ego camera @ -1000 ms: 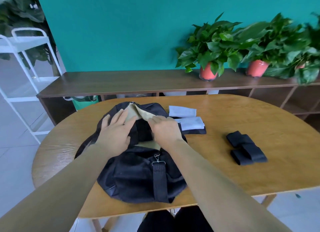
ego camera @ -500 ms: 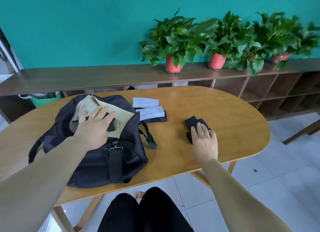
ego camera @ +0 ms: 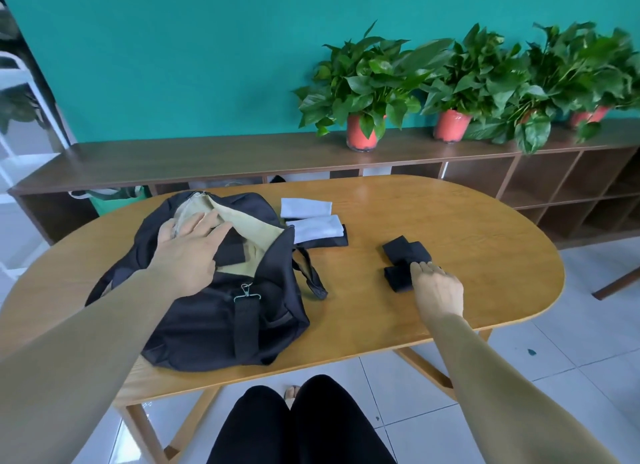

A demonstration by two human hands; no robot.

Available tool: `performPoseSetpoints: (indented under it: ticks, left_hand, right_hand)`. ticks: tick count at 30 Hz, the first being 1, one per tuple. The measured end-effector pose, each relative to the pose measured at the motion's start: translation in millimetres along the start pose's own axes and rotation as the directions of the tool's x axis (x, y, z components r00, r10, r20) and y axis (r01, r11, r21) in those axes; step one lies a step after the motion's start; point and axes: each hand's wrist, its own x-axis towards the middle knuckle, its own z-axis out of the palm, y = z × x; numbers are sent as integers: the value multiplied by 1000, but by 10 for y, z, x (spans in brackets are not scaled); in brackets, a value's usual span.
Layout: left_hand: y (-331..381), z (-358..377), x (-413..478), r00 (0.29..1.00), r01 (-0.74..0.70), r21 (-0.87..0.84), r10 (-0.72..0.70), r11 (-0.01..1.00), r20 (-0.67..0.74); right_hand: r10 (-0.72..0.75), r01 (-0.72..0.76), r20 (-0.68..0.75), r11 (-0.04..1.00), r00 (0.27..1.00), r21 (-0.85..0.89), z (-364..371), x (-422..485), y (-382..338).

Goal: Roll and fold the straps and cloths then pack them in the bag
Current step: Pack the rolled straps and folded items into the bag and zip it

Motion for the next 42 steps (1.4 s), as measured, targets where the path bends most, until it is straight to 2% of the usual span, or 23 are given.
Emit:
performPoseSetpoints:
  ticks: [5, 8, 14, 18, 23, 30, 35, 42]
  left_hand:
    - [-138, -57, -5, 1000, 29, 2, -29, 1000, -4]
    - [-268, -99, -22, 998, 56, -1, -56, 998, -2]
    - [-564, -30, -53, 995, 99, -18, -98, 995, 27]
    - [-739, 84, -10, 995, 103, -41, -103, 994, 11]
    - [-870, 240, 89, 995, 82, -103, -88, 991, -49]
    - [-932, 355, 236, 994, 20, -173, -38, 985, -103]
    - [-995, 439, 300, 997, 39, -156, -47, 987, -53]
    - [-998, 478, 288, 998, 26, -155, -35, 988, -56]
  right_hand:
    - [21, -20, -173, 1000, 985, 7, -210, 77, -70]
    - [-20, 21, -314, 1000, 949, -1, -349, 244, -264]
    - [-219, 279, -525, 960, 822, 37, -717, 485, -1352]
    - [-314, 431, -572, 899, 758, 77, -830, 457, -2201]
    - [-402, 478, -421, 874, 813, 90, -628, 468, -2873]
    - [-388, 413, -204, 906, 899, 95, -326, 720, -3229]
    - [-431, 434, -67, 900, 900, 38, -203, 858, -3400]
    - [-434, 436, 90, 900, 896, 1, -69, 1052, -3561]
